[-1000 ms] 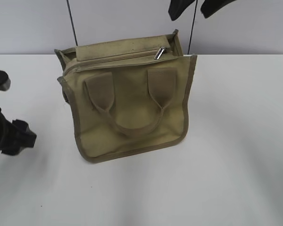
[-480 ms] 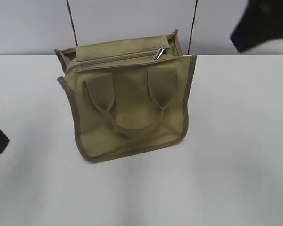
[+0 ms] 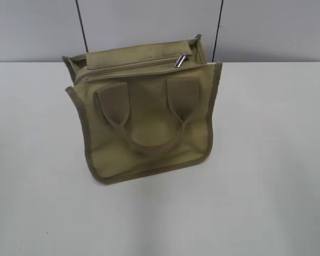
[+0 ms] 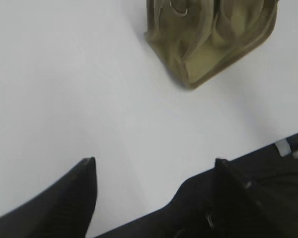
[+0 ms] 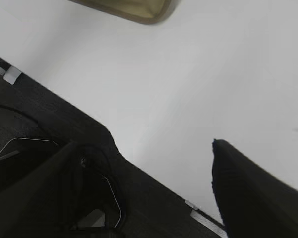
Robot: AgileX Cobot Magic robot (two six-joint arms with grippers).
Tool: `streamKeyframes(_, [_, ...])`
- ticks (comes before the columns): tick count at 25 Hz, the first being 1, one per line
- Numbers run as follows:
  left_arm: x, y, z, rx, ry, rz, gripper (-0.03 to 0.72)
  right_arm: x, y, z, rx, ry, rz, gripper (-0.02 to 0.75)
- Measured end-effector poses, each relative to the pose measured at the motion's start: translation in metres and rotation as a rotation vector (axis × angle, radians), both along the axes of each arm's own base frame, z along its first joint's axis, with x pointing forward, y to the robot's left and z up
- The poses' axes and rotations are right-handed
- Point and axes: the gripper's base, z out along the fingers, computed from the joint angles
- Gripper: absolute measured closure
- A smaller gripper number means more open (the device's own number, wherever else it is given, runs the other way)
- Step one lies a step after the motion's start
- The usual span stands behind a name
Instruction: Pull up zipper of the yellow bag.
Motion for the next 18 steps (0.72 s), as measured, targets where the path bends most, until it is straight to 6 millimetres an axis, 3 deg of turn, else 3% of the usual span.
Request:
streamKeyframes(4, [-0.018,0.011,-0.022,0.001,-0.042,0.012,0.141,-0.027,-0.017,-0.028,0.030,-0.019,0.004,0.141])
streamKeyframes(9, [-0.020,0.012,-0.057,0.029,-0.011,0.001,0.141,-0.040,-0.026,-0.052,0.053,-0.021,-0.012,0.142])
streamKeyframes(18, [-0.011,0.005,-0.061,-0.017,-0.082,-0.021,0.141,-0.033,-0.021,-0.057,0.100,-0.084,-0.015,0.142])
